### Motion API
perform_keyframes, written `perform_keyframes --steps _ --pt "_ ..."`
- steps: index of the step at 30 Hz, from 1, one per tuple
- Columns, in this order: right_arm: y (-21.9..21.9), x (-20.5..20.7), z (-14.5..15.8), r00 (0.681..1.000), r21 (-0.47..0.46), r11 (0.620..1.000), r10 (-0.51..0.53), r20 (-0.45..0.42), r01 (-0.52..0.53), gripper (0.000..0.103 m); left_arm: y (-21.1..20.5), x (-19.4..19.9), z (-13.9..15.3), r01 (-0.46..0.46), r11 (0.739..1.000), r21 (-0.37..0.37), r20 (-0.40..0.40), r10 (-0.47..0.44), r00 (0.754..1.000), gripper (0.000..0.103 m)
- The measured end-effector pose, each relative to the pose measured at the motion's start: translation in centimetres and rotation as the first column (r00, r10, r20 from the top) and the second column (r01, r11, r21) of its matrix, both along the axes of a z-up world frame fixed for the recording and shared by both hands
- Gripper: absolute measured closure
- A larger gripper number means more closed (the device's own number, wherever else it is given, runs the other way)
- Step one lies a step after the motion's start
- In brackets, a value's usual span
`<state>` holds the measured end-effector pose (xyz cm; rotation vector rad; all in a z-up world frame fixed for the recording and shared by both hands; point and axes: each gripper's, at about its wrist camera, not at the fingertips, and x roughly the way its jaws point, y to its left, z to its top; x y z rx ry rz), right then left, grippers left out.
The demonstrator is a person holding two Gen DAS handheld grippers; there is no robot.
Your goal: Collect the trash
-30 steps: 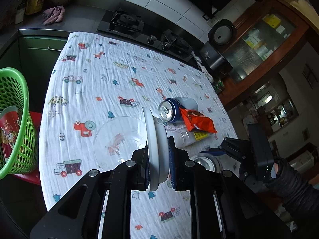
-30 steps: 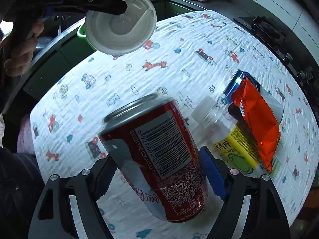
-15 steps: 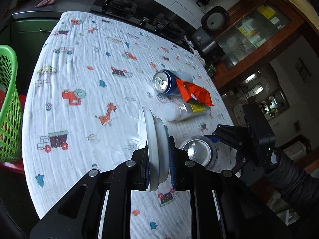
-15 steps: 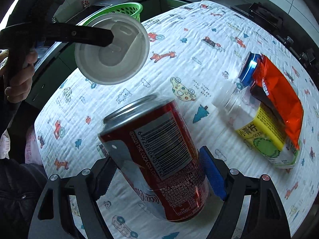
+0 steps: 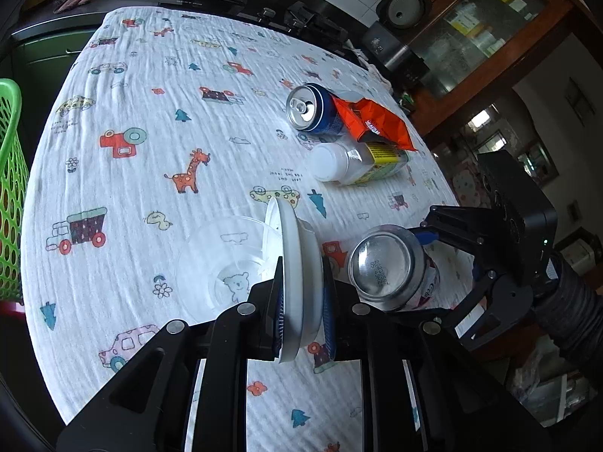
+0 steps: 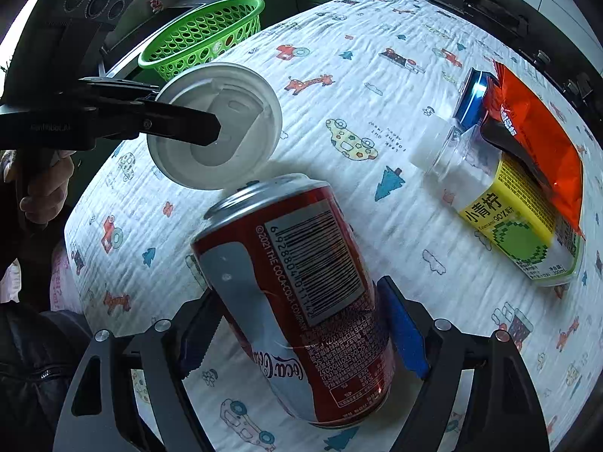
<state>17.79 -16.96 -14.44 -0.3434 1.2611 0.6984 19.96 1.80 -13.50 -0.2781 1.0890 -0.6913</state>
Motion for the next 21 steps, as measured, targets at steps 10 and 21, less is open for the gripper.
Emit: perform_keyframes --steps 10,21 --pt "0.1 -0.8 0.0 1.0 0.007 1.0 -0.01 -0.001 0.01 0.026 0.6 -0.9 0.3 -0.033 0.999 0.041 0.037 0.031 0.999 0.057" --pt "-0.3 -1.2 0.0 1.0 0.005 1.0 -0.023 0.006 0.023 0.026 0.1 -3.1 1.9 -0.036 0.997 0.074 0.158 0.023 0.987 0.086"
